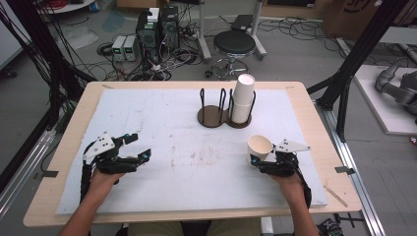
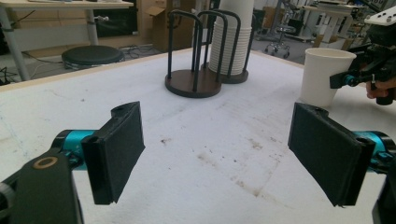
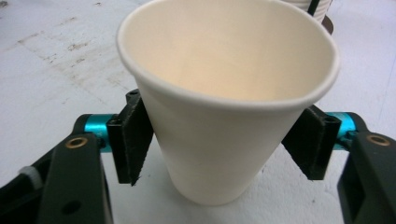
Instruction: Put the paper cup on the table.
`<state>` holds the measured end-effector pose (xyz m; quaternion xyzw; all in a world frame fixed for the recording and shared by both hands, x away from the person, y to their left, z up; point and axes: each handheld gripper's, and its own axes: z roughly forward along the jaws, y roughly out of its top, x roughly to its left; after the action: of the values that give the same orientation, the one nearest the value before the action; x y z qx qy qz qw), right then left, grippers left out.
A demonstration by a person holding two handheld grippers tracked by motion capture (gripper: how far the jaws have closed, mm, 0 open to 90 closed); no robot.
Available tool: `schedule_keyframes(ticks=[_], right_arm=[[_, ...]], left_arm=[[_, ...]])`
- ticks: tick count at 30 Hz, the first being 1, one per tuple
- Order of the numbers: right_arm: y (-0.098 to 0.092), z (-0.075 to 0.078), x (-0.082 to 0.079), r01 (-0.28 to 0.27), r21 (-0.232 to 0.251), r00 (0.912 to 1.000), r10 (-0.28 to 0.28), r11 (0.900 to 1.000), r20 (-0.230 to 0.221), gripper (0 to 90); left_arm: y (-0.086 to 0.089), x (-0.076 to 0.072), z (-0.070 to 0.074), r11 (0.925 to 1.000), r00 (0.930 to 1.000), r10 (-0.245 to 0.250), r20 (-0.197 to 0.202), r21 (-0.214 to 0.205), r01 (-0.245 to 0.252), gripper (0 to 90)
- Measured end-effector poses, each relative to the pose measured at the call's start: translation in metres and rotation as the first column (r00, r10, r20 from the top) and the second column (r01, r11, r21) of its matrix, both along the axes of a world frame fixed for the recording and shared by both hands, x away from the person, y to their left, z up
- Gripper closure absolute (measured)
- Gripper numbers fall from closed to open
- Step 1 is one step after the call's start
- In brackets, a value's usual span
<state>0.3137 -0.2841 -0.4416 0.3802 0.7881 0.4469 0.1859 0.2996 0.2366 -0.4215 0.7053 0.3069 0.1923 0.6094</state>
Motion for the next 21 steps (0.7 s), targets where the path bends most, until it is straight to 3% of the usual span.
schedule_keyframes(ticks=[2,6,16,21], right_arm=[[0.001,-0.002,0.000,0.018,-0.023,0.9994,-0.018,0.9996,-0.029,20.5],[0.000,0.002,-0.006,0.048,-0.007,0.9981,-0.049,0.9988,-0.038,19.5],[-0.020,0.020,-0.033,0.086,0.041,0.9963,-0.086,0.9955,0.001,19.4],[-0.025,0.034,-0.050,0.056,0.090,0.9952,-0.062,0.9944,0.075,19.5]], left_arm=[[-0.001,0.000,0.000,1.0000,1.0000,-0.002,0.002,-0.002,0.002,18.2],[0.001,0.001,0.000,1.0000,1.0000,-0.001,0.002,-0.007,0.001,18.2],[0.005,0.001,0.002,0.9997,0.9999,0.008,0.006,-0.022,-0.008,18.2],[0.005,0.001,0.003,0.9986,0.9999,0.013,0.007,-0.050,-0.012,18.2]])
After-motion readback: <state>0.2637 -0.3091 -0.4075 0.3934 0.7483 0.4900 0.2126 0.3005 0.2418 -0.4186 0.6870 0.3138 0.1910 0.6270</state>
